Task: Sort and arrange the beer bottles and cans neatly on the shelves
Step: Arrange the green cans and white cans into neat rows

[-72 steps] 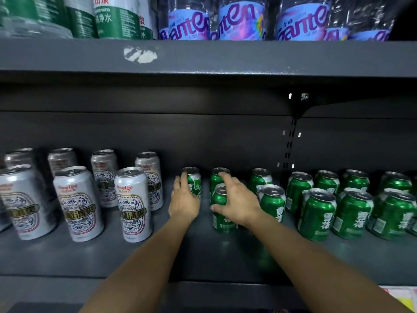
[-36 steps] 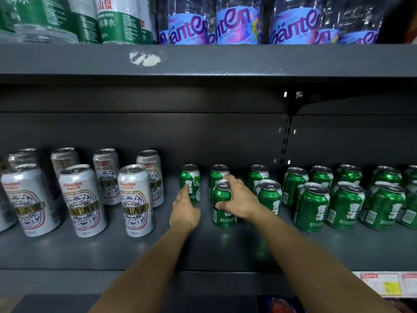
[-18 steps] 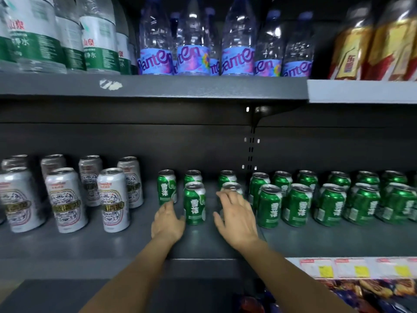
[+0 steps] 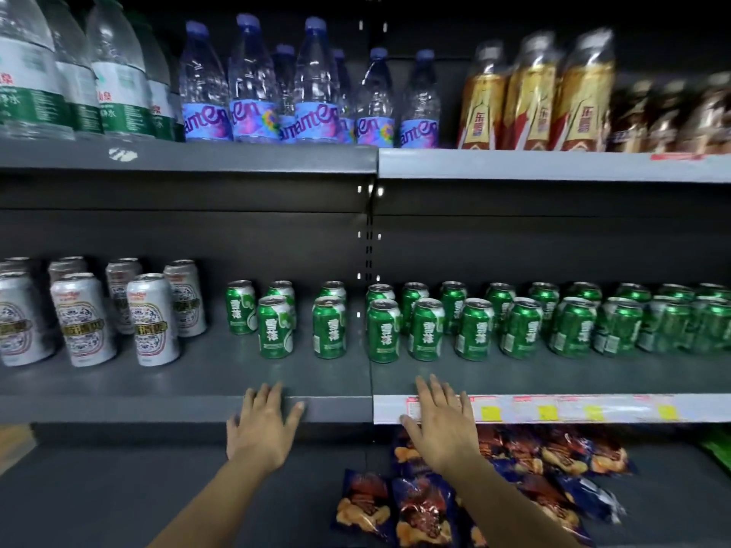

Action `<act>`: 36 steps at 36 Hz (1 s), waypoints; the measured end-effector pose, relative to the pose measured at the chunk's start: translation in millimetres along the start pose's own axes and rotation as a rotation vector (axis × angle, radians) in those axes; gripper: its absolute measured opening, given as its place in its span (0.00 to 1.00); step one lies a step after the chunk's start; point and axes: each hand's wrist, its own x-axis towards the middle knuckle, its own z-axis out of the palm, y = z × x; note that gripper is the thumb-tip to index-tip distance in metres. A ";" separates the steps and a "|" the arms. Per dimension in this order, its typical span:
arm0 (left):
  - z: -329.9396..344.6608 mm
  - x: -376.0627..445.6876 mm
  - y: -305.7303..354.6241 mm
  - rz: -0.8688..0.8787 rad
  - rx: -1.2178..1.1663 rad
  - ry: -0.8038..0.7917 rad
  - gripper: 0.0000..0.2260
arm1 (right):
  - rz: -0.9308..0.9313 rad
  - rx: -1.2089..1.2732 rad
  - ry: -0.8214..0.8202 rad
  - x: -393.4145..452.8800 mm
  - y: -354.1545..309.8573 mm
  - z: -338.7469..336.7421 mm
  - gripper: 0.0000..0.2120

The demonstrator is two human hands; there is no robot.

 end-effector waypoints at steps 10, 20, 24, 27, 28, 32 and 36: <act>0.9 -48.3 2.6 0.024 0.082 -0.085 0.29 | -0.014 -0.110 -0.078 -36.8 22.3 -11.5 0.33; -12.6 -77.5 -17.4 0.016 0.117 -0.204 0.29 | 0.043 -0.067 -0.055 -35.1 23.0 -16.6 0.33; -14.4 -88.2 -32.9 0.026 0.134 -0.239 0.30 | 0.057 0.002 -0.048 -41.3 13.9 -12.9 0.34; -15.3 -91.7 -46.1 0.024 0.132 -0.244 0.30 | 0.061 -0.029 0.009 -50.8 -0.9 -10.4 0.35; -15.6 -91.8 -50.1 0.025 0.125 -0.241 0.30 | 0.060 -0.061 0.020 -55.9 -6.6 -9.8 0.35; -18.8 -86.9 -65.5 0.020 0.092 -0.198 0.29 | 0.086 -0.164 0.076 -61.0 -25.3 -10.8 0.35; -24.1 -72.0 -76.6 -0.017 0.030 -0.108 0.28 | 0.062 -0.170 0.074 -45.4 -39.6 -14.2 0.33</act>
